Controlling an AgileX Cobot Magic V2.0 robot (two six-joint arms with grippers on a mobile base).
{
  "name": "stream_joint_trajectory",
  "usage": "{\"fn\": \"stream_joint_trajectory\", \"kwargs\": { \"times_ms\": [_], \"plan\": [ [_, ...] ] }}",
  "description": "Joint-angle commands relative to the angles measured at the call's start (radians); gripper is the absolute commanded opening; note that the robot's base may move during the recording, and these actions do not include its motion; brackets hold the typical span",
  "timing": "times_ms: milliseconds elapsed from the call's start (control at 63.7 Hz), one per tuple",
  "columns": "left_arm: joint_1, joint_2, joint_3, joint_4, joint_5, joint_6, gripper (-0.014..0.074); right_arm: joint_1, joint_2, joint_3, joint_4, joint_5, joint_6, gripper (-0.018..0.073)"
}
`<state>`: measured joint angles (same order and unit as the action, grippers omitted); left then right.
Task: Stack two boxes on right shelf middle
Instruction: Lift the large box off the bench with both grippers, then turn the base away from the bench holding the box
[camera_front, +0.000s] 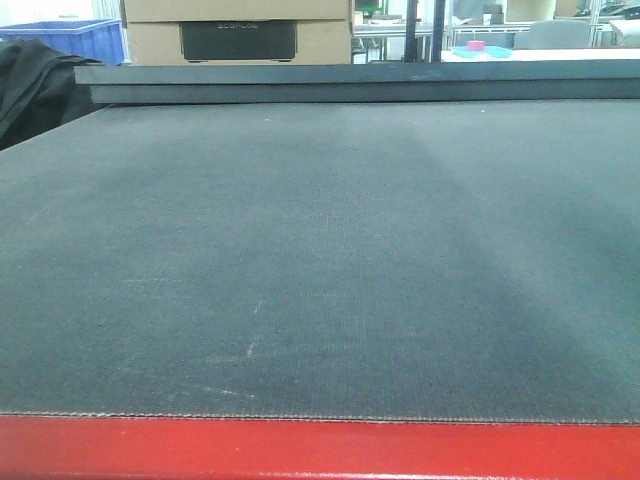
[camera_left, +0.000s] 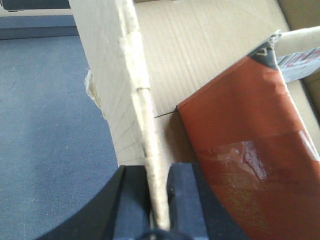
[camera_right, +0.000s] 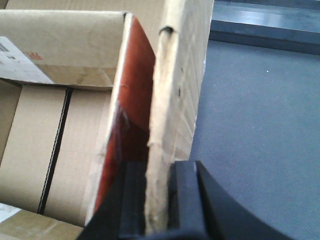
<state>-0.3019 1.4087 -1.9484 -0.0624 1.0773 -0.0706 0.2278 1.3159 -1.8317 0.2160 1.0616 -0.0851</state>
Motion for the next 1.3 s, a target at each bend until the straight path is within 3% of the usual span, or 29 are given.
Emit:
{"fn": "stream_joint_trajectory", "kwargs": {
  "times_ms": [0,1287],
  "plan": [
    [-0.002,-0.013,-0.009,-0.001,-0.057,0.015,-0.0111,-0.007,-0.011,-0.013,-0.012,-0.051,-0.01,-0.0153],
    [-0.002,-0.013,-0.009,0.001,-0.056,0.015,-0.0111,-0.007,-0.011,-0.013,-0.01,-0.051,-0.01,-0.0153]
  ]
}}
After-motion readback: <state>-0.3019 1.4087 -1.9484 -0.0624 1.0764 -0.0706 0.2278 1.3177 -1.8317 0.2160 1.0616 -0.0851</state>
